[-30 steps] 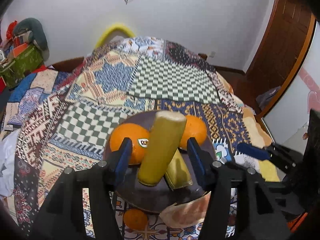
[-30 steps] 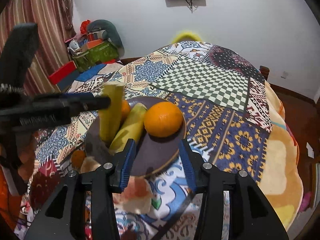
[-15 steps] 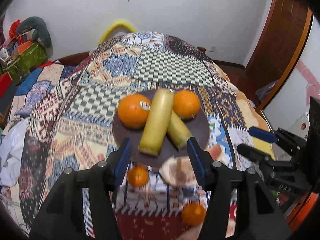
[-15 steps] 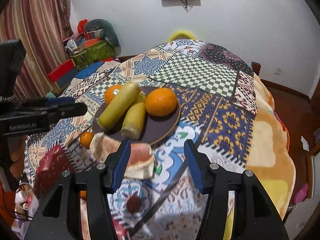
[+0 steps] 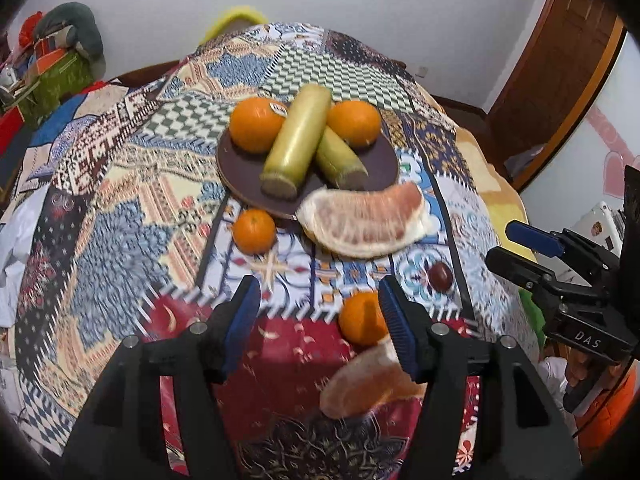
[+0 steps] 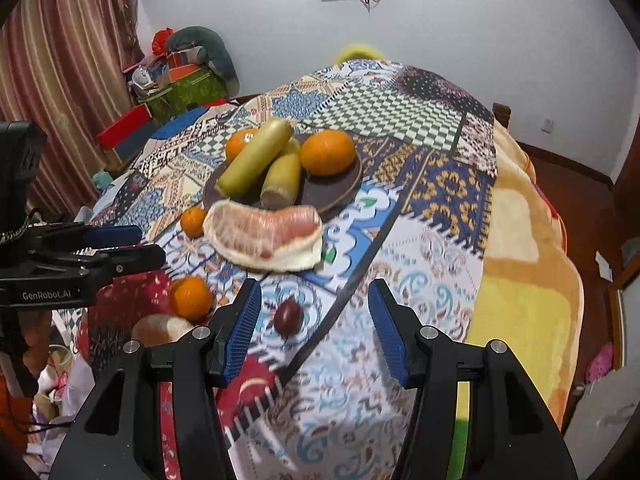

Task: Organize fruits
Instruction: 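Lower the right tool onto the dark brown date and close it, then carry the date onto the plate with the right tool while the left tool sets a small mandarin there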

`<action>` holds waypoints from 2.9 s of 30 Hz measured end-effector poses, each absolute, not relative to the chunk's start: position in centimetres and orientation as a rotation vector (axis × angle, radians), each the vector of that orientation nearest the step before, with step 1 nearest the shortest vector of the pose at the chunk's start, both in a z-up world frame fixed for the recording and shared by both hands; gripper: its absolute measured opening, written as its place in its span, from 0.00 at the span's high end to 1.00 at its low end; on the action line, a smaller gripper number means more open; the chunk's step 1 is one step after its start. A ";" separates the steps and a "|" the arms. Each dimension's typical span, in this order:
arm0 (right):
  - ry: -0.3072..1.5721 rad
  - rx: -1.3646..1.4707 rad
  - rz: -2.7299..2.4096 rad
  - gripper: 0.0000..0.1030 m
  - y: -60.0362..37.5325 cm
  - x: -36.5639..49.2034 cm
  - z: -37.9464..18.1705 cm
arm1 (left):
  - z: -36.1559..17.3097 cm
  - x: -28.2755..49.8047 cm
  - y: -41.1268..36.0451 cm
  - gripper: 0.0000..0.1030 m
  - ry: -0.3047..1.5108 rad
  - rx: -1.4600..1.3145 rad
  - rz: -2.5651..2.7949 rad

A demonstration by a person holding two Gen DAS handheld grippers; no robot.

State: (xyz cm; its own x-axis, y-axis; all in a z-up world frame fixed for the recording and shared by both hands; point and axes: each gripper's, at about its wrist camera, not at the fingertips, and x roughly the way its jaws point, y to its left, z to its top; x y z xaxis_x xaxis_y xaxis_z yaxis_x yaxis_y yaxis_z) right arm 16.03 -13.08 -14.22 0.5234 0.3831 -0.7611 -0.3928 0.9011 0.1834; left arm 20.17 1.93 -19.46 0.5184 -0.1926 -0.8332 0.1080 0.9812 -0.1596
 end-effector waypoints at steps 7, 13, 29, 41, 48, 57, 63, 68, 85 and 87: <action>0.947 -0.009 0.471 0.49 -12.8 15.2 -15.7 | -20.5 19.2 0.6 0.41 1.015 -0.114 -0.201; 0.983 0.001 0.485 0.49 -12.4 15.6 -16.8 | -21.7 19.6 -0.2 0.41 1.034 -0.101 -0.196; 1.019 -0.011 0.542 0.83 -10.8 16.5 -18.3 | -22.9 20.3 -1.2 0.64 1.028 -0.101 -0.260; 0.979 -0.002 0.532 0.84 -11.1 16.7 -16.8 | -21.5 20.4 -0.1 0.64 0.978 -0.101 -0.215; 0.921 -0.024 0.532 0.84 -11.2 17.4 -15.1 | -19.6 21.1 1.8 0.64 0.921 -0.112 -0.173; 0.848 -0.039 0.523 0.84 -10.7 19.3 -13.0 | -17.8 23.1 3.1 0.64 0.860 -0.107 -0.134; 0.819 -0.042 0.514 0.84 -10.4 20.8 -12.5 | -17.6 24.7 4.0 0.64 0.837 -0.118 -0.119; 0.811 -0.029 0.509 0.84 -10.4 22.4 -12.6 | -17.8 26.2 4.7 0.64 0.829 -0.125 -0.103; 0.879 -0.036 0.541 0.84 -8.6 27.1 -16.2 | -21.0 31.3 6.4 0.64 0.874 -0.121 -0.065; 0.889 -0.041 0.545 0.84 -8.3 27.3 -16.6 | -21.2 31.6 6.4 0.64 0.878 -0.120 -0.065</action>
